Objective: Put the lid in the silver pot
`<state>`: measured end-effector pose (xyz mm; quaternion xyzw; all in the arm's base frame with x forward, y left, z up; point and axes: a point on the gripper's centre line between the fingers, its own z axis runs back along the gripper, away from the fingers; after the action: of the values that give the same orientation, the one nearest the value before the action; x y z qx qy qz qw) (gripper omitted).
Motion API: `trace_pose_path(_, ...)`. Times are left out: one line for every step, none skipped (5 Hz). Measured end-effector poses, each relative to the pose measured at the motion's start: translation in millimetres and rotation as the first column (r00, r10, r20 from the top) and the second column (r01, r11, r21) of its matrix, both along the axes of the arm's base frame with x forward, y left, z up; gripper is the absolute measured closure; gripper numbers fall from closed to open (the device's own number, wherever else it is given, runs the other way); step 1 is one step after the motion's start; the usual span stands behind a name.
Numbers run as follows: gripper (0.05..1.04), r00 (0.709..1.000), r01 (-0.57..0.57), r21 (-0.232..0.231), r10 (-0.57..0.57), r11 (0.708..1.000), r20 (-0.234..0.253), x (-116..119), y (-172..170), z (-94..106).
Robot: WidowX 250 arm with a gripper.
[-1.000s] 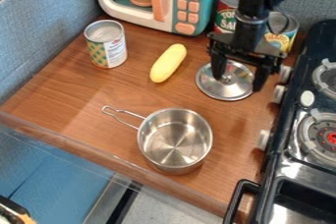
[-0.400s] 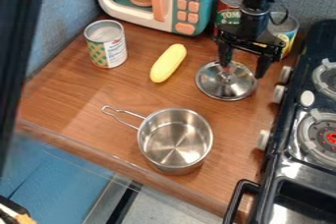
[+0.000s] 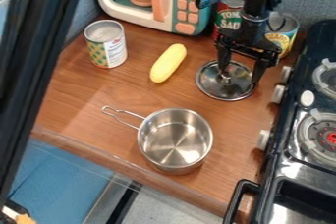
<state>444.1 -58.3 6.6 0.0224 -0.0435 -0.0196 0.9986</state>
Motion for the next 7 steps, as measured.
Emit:
trace_pose_path(0.083, 1.0, -0.013, 0.012, 0.013, 1.0, -0.021, -5, 9, -5.1)
trace_pose_path(0.083, 0.999, -0.013, 0.013, 0.013, 1.0, -0.031, -9, 12, -6.5)
trace_pose_path(0.083, 0.998, -0.02, 0.015, 0.021, 1.0, -0.051, -15, 18, -6.2)
trace_pose_path(0.083, 0.998, -0.02, 0.018, 0.02, 1.0, -0.052, -17, 19, -7.0)
trace_pose_path(0.13, 0.998, -0.018, 0.018, 0.019, 1.0, -0.054, -17, 19, -7.0)
trace_pose_path(0.36, 0.998, -0.016, 0.017, 0.017, 1.0, -0.064, -18, 19, -6.0)
trace_pose_path(0.654, 0.997, -0.018, 0.022, 0.02, 1.0, -0.073, -19, 19, -5.3)
